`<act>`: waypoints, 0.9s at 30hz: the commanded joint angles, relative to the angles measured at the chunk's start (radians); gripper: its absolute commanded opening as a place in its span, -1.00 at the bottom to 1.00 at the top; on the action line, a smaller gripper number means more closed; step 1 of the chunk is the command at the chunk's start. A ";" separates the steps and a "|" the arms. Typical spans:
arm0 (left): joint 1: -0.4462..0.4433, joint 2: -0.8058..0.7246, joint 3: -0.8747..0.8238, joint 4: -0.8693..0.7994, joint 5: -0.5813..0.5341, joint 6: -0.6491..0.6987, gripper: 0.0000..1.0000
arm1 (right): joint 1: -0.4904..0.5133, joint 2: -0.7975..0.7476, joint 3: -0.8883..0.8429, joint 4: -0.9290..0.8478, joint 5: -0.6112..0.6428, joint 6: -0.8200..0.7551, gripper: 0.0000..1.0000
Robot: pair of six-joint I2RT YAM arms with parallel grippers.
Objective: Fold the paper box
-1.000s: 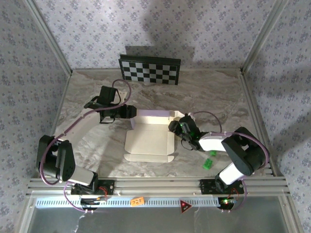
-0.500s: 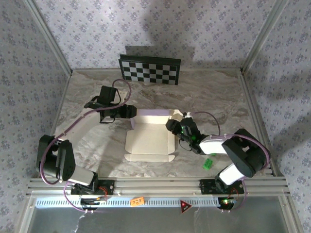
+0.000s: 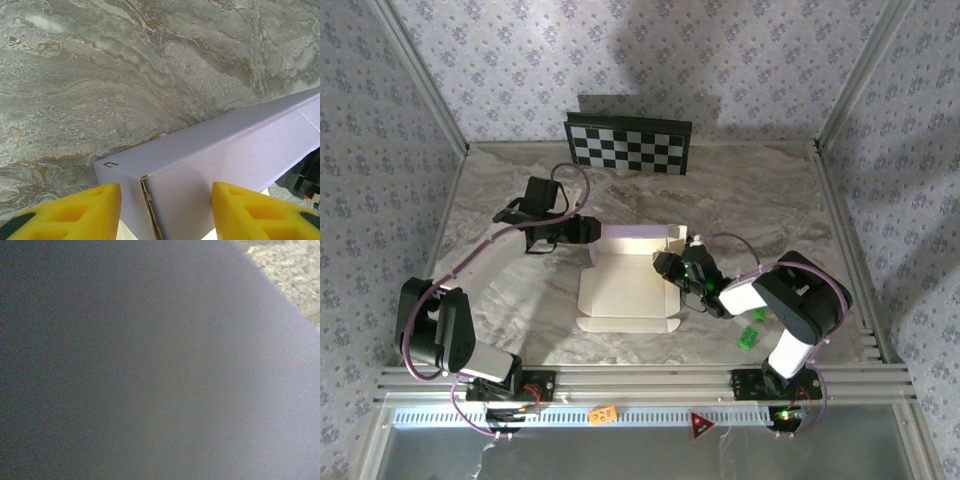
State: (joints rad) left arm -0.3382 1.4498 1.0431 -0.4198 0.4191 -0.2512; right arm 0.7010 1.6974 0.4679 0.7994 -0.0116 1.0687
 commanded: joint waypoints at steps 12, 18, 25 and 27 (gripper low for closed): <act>0.006 0.017 -0.008 -0.068 -0.029 0.020 0.01 | -0.021 -0.174 0.008 -0.258 -0.002 -0.063 -0.42; 0.005 0.023 -0.001 -0.077 -0.034 0.026 0.01 | -0.039 -0.401 0.022 -0.551 0.008 -0.247 -0.29; 0.006 0.023 0.003 -0.083 -0.040 0.027 0.01 | -0.089 -0.611 0.148 -0.933 0.030 -0.530 -0.17; 0.005 0.023 0.001 -0.082 -0.039 0.027 0.01 | -0.111 -0.631 0.209 -1.029 0.032 -0.604 -0.13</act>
State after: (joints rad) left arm -0.3336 1.4498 1.0431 -0.4240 0.4152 -0.2508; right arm 0.6113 1.1027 0.5900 -0.0013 -0.0051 0.6445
